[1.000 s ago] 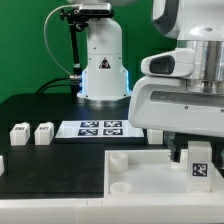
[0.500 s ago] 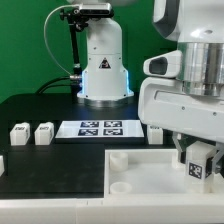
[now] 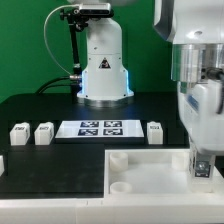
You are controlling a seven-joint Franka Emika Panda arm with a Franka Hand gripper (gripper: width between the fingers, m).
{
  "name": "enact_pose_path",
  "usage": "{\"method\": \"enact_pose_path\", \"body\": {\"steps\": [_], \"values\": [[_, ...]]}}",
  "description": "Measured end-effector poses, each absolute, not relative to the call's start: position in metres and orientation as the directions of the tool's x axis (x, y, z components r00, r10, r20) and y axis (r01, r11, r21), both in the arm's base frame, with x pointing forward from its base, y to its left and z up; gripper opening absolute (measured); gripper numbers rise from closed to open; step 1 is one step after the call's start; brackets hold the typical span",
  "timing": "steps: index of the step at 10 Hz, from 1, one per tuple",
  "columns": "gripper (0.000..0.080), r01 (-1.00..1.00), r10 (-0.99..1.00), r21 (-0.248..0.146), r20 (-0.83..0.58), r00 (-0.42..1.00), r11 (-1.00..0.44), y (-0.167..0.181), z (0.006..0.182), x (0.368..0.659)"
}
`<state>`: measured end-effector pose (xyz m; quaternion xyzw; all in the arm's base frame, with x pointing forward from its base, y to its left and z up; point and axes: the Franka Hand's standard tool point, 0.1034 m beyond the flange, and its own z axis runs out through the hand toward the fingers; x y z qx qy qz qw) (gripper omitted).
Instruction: Assemble one leg
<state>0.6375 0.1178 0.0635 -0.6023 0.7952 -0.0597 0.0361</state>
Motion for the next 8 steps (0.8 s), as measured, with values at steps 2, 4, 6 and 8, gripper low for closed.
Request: {"method": "enact_pose_path", "body": {"steps": [2,4,6,8], "values": [[0.0307,-0.956,-0.964,-0.135,0.004,-0.264,0.261,0.120,0.062,0.637],[0.0610,-0.961,-0.969,-0.134,0.007,-0.246,0.243,0.120,0.062,0.637],[0.0637,-0.978,-0.987,-0.140,0.020,-0.157,0.153,0.121,0.062,0.637],[0.0647,-0.930,-0.948,-0.187,0.090,0.305,-0.317,0.133,0.069,0.643]]}}
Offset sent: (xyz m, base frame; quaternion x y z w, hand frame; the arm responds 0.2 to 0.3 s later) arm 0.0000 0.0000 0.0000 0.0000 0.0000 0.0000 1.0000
